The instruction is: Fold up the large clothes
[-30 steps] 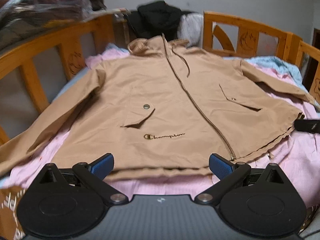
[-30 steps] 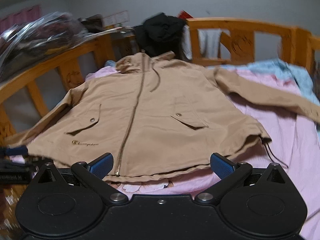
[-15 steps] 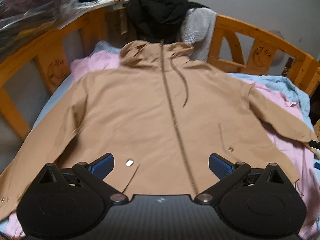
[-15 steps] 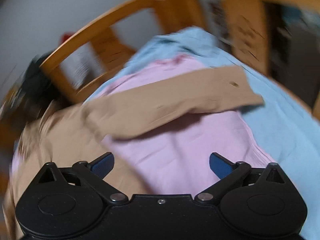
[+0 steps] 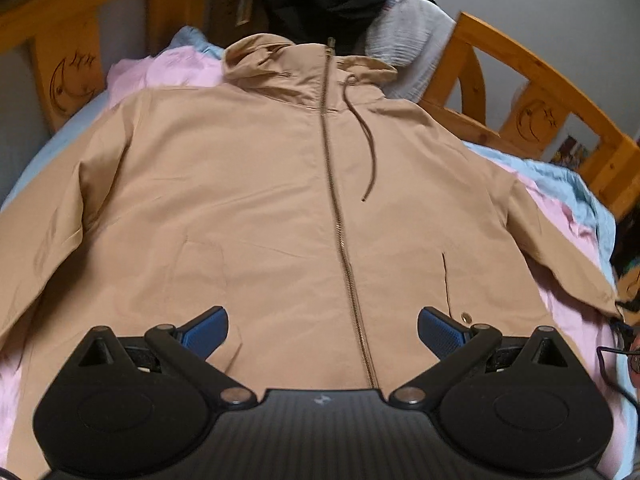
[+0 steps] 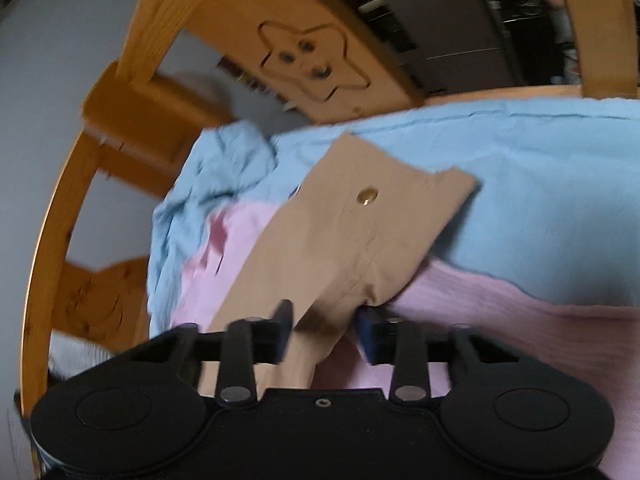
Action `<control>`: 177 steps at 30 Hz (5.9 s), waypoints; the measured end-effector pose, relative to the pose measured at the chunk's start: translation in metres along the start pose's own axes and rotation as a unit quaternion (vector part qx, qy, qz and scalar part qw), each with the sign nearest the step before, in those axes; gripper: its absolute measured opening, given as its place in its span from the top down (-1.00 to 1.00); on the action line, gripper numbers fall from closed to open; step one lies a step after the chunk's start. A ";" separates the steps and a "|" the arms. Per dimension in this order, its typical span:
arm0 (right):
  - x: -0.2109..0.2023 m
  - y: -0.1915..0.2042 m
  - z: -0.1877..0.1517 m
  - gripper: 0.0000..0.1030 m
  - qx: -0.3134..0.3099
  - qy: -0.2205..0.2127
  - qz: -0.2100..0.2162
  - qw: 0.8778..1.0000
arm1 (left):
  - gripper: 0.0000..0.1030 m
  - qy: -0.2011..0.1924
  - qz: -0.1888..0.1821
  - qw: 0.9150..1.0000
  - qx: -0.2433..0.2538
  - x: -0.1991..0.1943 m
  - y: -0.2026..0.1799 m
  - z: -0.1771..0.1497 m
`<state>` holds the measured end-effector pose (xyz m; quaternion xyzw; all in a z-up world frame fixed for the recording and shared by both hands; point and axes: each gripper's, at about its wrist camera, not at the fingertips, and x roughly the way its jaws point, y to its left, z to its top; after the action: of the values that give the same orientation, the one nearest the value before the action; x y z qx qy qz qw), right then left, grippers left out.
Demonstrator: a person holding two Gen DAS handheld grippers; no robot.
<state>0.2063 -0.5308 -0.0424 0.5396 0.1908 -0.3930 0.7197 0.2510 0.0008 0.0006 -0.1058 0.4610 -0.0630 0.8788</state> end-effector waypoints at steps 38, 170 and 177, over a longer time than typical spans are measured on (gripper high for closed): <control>-0.144 0.085 -0.402 0.81 -0.831 0.097 0.447 0.317 | -0.99 -0.109 -0.023 0.985 -0.133 -0.049 0.164 0.017; -0.114 0.208 -0.295 0.98 -0.409 0.483 0.316 0.707 | -0.52 -0.284 -0.029 0.946 0.153 -0.109 -0.003 -0.100; -0.191 0.330 -0.222 0.98 -0.441 0.340 0.477 0.680 | -0.61 -0.237 0.077 0.963 0.105 -0.085 0.042 -0.076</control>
<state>0.3755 -0.2199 0.2213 0.2742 0.2903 0.3442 0.8497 0.1406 0.0497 0.0162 0.0111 0.2375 -0.0159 0.9712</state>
